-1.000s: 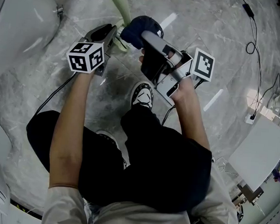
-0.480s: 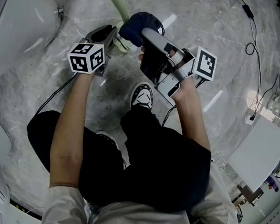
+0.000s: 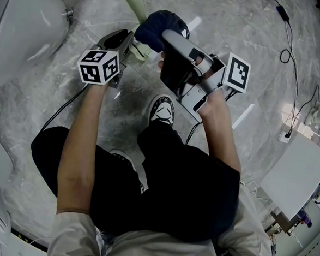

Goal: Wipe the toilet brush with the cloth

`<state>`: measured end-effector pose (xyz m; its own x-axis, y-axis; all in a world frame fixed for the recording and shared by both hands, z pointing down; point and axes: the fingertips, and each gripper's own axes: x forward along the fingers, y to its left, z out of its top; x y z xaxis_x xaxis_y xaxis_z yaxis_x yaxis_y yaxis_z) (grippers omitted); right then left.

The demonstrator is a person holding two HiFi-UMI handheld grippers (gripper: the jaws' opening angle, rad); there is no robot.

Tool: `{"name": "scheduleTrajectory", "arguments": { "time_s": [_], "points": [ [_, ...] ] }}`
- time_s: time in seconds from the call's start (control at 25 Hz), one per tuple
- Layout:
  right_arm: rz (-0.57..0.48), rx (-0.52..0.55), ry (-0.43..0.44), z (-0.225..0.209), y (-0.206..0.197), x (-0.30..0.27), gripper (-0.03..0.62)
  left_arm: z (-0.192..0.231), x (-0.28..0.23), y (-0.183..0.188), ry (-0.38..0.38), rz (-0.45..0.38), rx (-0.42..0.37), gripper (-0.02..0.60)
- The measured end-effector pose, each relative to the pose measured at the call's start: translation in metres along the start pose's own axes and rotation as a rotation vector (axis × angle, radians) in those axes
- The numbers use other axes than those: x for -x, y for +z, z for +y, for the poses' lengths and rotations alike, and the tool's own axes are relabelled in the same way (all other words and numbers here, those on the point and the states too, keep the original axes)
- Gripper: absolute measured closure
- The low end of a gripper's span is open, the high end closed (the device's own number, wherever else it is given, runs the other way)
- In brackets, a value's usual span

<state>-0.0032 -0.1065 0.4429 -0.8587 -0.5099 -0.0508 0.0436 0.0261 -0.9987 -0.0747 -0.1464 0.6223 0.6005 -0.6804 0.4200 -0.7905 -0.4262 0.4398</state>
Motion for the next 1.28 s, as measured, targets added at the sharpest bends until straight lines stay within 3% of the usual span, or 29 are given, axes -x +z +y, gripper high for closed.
{"name": "scheduleTrajectory", "arguments": {
  "time_s": [1.28],
  "points": [
    [0.034,0.034,0.051,0.035,0.000,-0.020,0.511,0.001,0.005,-0.005,0.003,-0.001,-0.008,0.581]
  ]
}}
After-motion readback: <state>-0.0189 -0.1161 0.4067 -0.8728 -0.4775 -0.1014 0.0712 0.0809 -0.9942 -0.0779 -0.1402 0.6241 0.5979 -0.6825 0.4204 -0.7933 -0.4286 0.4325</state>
